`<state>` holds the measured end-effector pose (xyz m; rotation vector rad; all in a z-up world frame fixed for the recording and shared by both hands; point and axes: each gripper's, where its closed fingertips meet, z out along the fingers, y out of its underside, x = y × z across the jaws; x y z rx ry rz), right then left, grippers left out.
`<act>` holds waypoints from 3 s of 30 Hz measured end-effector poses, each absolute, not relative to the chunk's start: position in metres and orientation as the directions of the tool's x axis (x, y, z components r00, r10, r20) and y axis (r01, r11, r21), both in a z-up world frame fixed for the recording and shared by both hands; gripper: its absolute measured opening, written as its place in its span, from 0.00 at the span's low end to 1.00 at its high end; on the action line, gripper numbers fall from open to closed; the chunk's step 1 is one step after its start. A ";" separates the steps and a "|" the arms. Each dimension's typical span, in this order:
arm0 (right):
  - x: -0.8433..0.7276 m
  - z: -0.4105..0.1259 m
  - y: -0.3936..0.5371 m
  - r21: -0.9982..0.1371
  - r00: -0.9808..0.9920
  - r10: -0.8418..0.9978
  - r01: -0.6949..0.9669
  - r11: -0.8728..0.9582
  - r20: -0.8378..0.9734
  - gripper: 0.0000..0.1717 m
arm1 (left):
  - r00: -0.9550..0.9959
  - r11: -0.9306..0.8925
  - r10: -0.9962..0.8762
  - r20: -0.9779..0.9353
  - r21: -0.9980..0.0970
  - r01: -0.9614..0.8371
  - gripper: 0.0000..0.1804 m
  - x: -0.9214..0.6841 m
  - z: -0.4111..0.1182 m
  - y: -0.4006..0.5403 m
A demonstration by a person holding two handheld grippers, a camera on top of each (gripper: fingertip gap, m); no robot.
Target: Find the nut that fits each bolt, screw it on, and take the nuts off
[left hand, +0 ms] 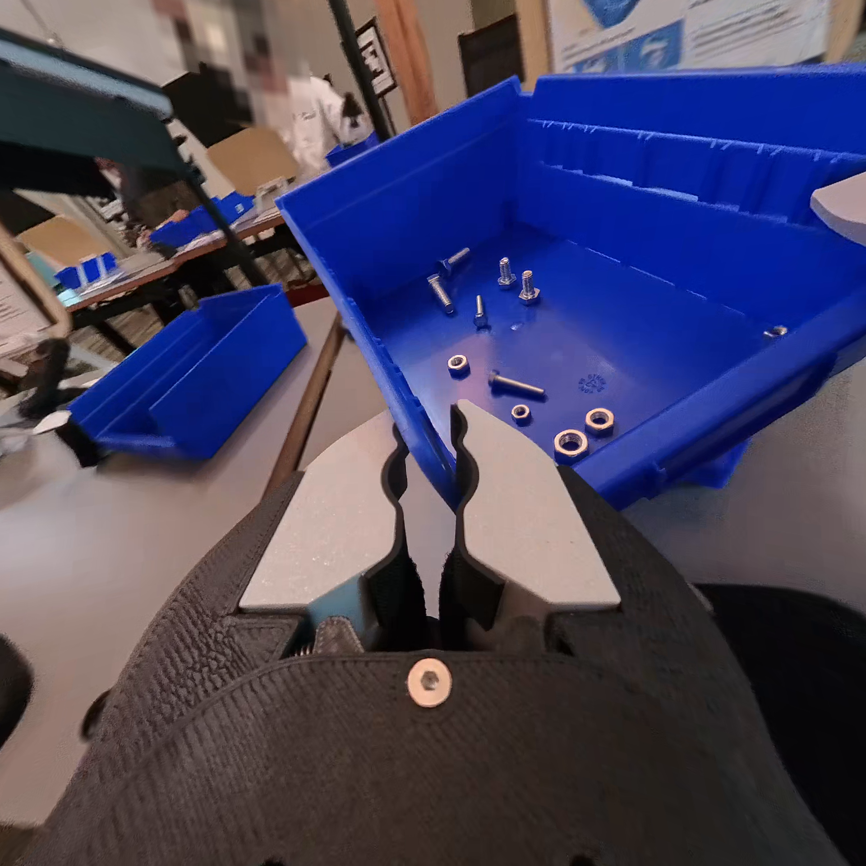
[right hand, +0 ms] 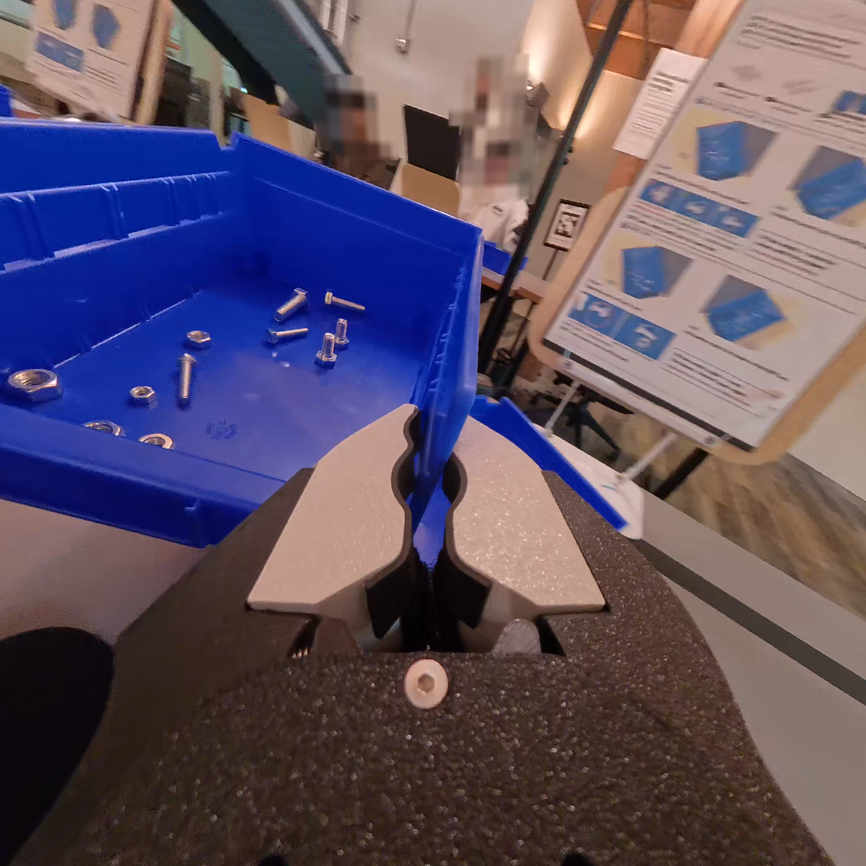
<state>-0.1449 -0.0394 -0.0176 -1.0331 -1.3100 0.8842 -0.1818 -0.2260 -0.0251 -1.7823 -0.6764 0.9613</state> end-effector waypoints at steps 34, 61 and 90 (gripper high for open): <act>-0.204 -0.166 -0.146 -0.851 -0.194 0.868 0.187 0.491 0.458 0.09 | 0.418 -0.363 0.872 -0.255 -0.910 0.201 0.08 -0.224 -0.159 -0.336; -0.109 -0.148 0.050 -0.785 0.090 0.841 0.424 0.452 0.533 0.25 | 0.613 -0.252 0.738 -0.281 -0.958 -0.135 0.48 -0.153 -0.075 -0.225; -0.062 -0.174 0.185 -0.901 0.115 0.984 0.427 0.077 0.138 0.22 | 0.824 -0.477 0.523 -0.220 -0.876 0.070 0.46 -0.122 -0.178 0.014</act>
